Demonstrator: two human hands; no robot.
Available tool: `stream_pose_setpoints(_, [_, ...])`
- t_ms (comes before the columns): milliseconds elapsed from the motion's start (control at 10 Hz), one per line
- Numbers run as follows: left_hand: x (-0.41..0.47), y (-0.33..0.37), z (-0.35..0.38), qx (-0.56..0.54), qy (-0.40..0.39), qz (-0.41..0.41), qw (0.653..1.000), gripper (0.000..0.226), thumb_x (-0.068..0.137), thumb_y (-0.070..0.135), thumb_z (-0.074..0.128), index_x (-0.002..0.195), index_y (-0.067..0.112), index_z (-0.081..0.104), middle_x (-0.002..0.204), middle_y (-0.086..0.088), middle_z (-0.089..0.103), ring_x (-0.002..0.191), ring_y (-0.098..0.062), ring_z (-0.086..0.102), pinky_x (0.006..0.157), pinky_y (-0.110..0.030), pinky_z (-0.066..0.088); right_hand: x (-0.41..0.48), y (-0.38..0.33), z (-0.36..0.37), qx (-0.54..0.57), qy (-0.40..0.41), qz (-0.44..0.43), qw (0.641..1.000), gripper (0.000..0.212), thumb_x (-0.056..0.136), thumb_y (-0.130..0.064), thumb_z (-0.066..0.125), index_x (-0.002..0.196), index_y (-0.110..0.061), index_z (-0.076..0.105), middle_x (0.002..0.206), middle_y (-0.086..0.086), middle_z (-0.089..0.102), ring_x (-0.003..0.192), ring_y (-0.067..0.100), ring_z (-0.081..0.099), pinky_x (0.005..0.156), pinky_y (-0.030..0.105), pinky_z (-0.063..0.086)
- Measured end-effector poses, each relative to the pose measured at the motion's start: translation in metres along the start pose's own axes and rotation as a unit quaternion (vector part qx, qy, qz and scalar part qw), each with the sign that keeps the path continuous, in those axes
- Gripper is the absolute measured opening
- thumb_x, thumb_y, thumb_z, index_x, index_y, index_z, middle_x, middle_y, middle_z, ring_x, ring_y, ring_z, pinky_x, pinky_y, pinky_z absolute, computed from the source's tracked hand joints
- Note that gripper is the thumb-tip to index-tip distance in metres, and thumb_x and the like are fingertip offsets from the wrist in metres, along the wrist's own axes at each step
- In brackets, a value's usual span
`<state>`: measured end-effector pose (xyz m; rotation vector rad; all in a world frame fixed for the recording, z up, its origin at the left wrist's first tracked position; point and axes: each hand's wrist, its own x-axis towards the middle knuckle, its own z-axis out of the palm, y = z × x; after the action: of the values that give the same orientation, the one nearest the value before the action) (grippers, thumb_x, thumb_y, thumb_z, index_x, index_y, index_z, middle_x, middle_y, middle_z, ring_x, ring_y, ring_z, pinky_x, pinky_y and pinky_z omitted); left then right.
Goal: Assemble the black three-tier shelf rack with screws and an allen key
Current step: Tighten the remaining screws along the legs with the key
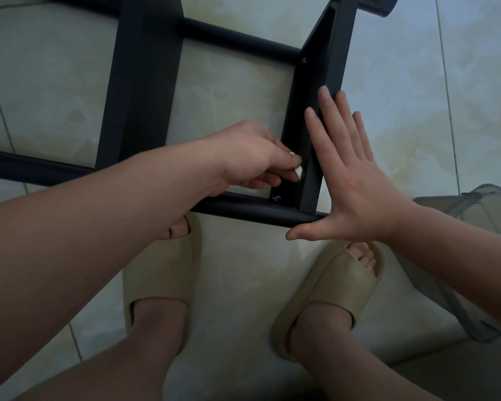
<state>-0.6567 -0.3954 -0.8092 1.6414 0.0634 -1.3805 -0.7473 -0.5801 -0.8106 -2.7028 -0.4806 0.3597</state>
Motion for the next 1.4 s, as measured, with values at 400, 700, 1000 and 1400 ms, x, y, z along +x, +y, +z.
stream_pose_setpoints(400, [-0.002, 0.002, 0.003, -0.023, -0.015, -0.012, 1.000, 0.015, 0.097, 0.025, 0.062, 0.089, 0.013, 0.067, 0.075, 0.004, 0.075, 0.069, -0.007, 0.065, 0.074, -0.026, 0.052, 0.000, -0.001, -0.002, 0.004, -0.007, 0.004, 1.000, 0.138, 0.071, -0.094, 0.049, 0.160, 0.001, 0.005, 0.167, 0.024, -0.007, 0.155, 0.039, -0.014, 0.123, 0.064, 0.000])
stream_pose_setpoints(700, [-0.002, -0.004, -0.007, 0.014, -0.042, 0.007, 0.999, 0.014, 0.098, 0.018, 0.060, 0.086, 0.016, 0.066, 0.081, 0.002, 0.076, 0.075, -0.009, 0.065, 0.075, -0.026, 0.051, 0.000, 0.000, 0.000, 0.000, -0.003, 0.000, 1.000, 0.137, 0.071, -0.093, 0.050, 0.160, 0.001, 0.005, 0.168, 0.024, -0.007, 0.155, 0.039, -0.014, 0.123, 0.064, 0.001])
stream_pose_setpoints(1000, [-0.005, -0.006, -0.018, 0.094, -0.078, 0.033, 0.992, 0.014, 0.099, 0.015, 0.058, 0.088, 0.017, 0.066, 0.090, 0.001, 0.077, 0.077, -0.004, 0.064, 0.078, -0.026, 0.051, 0.000, 0.001, 0.000, 0.001, -0.002, 0.000, 1.000, 0.137, 0.072, -0.093, 0.051, 0.160, 0.001, 0.005, 0.167, 0.024, -0.007, 0.155, 0.040, -0.013, 0.123, 0.065, 0.001])
stream_pose_setpoints(1400, [-0.011, -0.002, -0.024, 0.204, -0.123, 0.057, 0.969, 0.013, 0.099, 0.016, 0.059, 0.091, 0.019, 0.068, 0.095, 0.008, 0.077, 0.095, -0.006, 0.070, 0.086, -0.029, 0.050, 0.000, 0.002, 0.002, 0.008, 0.000, -0.002, 1.000, 0.137, 0.072, -0.093, 0.050, 0.161, 0.000, 0.003, 0.168, 0.022, -0.009, 0.155, 0.039, -0.015, 0.123, 0.064, 0.000])
